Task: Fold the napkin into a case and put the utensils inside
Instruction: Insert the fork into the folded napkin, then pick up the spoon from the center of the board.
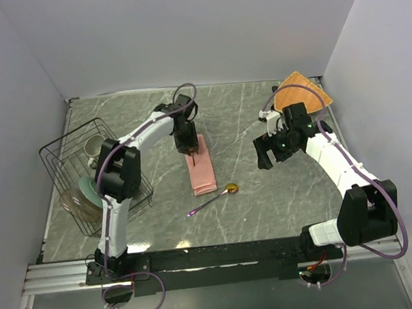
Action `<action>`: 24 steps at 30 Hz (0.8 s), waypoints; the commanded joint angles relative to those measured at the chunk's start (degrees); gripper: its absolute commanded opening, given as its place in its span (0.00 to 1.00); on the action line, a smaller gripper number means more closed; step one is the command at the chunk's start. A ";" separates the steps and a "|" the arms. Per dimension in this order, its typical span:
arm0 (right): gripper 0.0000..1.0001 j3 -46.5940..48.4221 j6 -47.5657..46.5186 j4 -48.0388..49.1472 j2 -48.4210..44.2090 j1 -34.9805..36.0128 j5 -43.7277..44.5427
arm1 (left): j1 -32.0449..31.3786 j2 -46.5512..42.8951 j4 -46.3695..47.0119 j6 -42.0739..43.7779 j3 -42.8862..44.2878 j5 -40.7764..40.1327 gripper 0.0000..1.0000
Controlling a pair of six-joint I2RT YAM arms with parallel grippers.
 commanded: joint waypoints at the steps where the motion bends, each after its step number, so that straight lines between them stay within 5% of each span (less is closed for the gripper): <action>1: 1.00 0.87 -1.38 -0.06 -2.28 0.25 -0.59 | -0.30 -10.05 3.26 4.36 5.00 -4.57 0.38; 6: 1.00 1.32 -1.99 -0.33 -2.81 0.07 -1.38 | -7.23 -20.86 12.50 29.27 -8.22 -0.71 0.46; 12: 1.00 1.05 -3.49 -3.49 -3.95 -0.89 -4.01 | -19.80 -37.31 20.68 44.97 -30.30 2.55 0.51; 24: 1.00 -1.41 -3.58 -7.00 -6.24 -4.58 -8.41 | -30.19 -23.71 23.15 42.44 -29.46 -9.83 0.44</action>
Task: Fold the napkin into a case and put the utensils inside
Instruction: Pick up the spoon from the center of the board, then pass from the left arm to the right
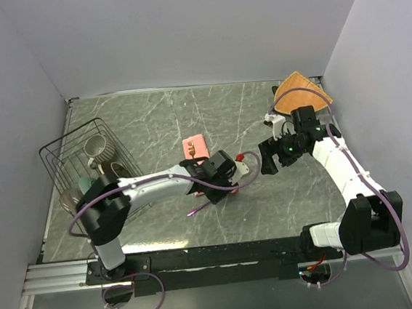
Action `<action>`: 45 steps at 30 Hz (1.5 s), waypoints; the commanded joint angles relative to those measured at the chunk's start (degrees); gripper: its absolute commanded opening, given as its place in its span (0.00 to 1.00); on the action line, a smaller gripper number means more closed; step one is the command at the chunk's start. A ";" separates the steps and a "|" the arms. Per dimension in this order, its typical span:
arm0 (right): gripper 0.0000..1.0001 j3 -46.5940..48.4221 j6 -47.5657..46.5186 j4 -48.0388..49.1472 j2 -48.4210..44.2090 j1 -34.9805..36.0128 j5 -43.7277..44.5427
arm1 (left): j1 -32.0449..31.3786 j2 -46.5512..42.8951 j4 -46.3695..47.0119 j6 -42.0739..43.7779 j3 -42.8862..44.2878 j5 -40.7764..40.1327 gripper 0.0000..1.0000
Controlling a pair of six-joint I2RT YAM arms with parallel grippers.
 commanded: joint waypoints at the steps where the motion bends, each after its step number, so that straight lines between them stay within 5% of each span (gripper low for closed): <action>1: 1.00 -0.16 -0.39 -2.90 -2.83 -2.09 -2.20 | -1.75 4.86 2.85 1.30 3.83 -5.76 0.44; 13: 1.00 3.53 -0.38 -8.61 -1.60 -12.29 -8.09 | -3.24 16.74 -0.05 1.22 9.02 -5.24 0.36; 18: 1.00 7.48 -3.11 -11.25 0.60 -15.27 -9.06 | -3.42 19.65 -5.33 -1.16 13.93 -2.77 0.09; 20: 1.00 9.06 -3.81 -11.69 1.30 -16.42 -10.20 | -3.42 19.56 -6.64 -1.42 17.44 -2.51 0.01; 23: 1.00 10.38 -3.55 -11.26 1.22 -17.30 -12.57 | -2.90 18.25 -10.33 -1.34 25.70 -1.72 0.01; 27: 1.00 10.65 -0.39 -6.34 -1.50 -17.56 -20.45 | 4.12 12.73 -10.79 -5.70 39.67 11.95 0.01; 30: 1.00 10.12 5.39 0.50 -3.97 -17.22 -27.41 | 14.39 8.95 0.15 -15.63 43.92 36.53 0.01; 31: 1.00 10.03 11.16 5.92 -4.58 -16.87 -31.61 | 19.12 7.62 13.95 -19.58 39.91 51.22 0.01; 33: 1.00 10.38 16.64 11.57 -6.25 -14.32 -33.75 | 22.75 3.77 39.45 -39.83 32.35 59.95 0.01; 35: 1.00 10.30 24.81 20.53 -8.79 -11.69 -33.50 | 25.58 2.60 57.79 -52.96 27.03 61.47 0.01; 45: 1.00 -1.73 51.89 52.63 -20.31 6.95 -27.44 | 22.95 0.75 76.99 -65.75 28.70 63.85 0.01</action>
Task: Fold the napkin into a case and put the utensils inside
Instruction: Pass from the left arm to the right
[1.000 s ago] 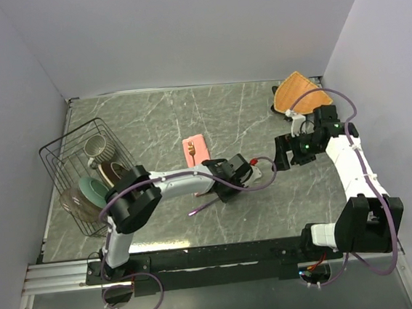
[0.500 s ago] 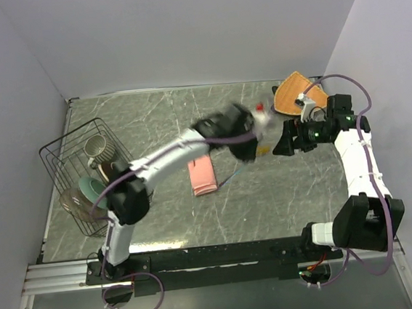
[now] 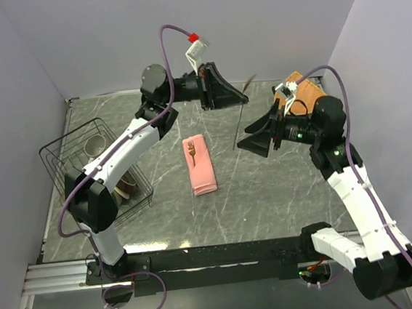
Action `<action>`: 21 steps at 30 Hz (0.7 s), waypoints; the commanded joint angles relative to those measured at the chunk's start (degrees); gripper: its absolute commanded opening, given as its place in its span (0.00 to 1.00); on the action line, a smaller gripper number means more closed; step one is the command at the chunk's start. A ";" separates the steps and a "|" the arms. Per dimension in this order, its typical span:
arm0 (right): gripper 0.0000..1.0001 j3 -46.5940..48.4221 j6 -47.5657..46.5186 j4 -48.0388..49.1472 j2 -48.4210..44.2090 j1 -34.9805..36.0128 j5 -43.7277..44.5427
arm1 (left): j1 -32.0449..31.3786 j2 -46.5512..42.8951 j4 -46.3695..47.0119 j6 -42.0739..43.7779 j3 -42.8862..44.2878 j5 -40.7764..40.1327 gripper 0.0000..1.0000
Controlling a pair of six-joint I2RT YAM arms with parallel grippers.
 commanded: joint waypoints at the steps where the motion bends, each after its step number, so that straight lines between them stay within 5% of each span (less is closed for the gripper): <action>1: 1.00 -5.04 14.03 20.93 -3.71 5.07 2.77 | -1.27 -2.37 17.58 -12.22 1.51 5.01 0.01; 6: 0.94 -4.18 15.96 25.98 -2.13 7.90 3.31 | -3.11 -1.76 24.18 -16.98 2.58 4.84 0.01; 11: 0.52 -3.82 22.37 32.83 -1.25 8.69 2.34 | -2.77 -1.49 24.54 -18.57 3.72 3.17 0.01; 15: 0.00 -3.13 28.18 36.45 -1.07 9.13 2.95 | -1.28 -1.67 21.04 -18.49 4.33 0.80 0.04; 18: 0.00 -0.67 26.18 30.59 -0.81 9.13 6.28 | 0.30 -2.19 8.93 -12.97 4.78 -3.15 0.32; 19: 0.00 0.13 24.95 27.95 -0.72 9.13 9.77 | 0.83 -3.15 4.46 -10.68 4.95 -7.08 0.63; 21: 0.00 3.28 16.71 16.31 -0.90 9.65 16.72 | 3.19 -4.04 -11.01 -5.33 5.39 -11.84 0.68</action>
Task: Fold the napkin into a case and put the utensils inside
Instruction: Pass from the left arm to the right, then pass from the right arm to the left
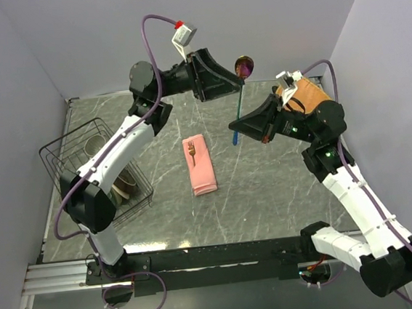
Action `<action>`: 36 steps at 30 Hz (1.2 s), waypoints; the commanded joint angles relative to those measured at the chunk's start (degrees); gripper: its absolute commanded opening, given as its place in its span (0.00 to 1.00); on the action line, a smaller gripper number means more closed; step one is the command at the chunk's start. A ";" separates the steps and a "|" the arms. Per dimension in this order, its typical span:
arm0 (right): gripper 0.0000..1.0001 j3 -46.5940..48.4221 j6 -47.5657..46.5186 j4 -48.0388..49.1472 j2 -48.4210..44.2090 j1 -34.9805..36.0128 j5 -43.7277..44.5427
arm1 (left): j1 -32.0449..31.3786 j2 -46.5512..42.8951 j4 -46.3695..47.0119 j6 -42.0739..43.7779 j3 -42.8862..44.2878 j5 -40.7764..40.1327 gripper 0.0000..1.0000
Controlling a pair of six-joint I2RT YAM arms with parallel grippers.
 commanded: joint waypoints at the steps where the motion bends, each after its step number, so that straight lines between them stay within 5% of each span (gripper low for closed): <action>1: 0.00 7.45 -10.74 -16.32 -0.18 0.80 22.10 | 4.04 -5.17 -22.71 10.36 1.76 -12.35 0.68; 6: 0.00 10.35 -24.12 -28.38 1.84 3.70 43.62 | 5.98 -9.05 -40.10 26.94 0.97 -23.70 0.66; 11: 0.00 9.30 -29.13 -30.41 2.37 6.34 49.71 | 3.96 -8.70 -48.92 35.16 3.33 -27.43 0.84; 22: 0.00 8.25 -35.56 -34.11 4.13 7.93 45.50 | -4.48 -5.10 -61.94 40.88 8.26 -31.89 0.43; 36: 0.00 7.90 -38.72 -34.11 4.39 10.74 44.26 | -5.45 -1.32 -61.41 36.22 11.16 -30.05 0.35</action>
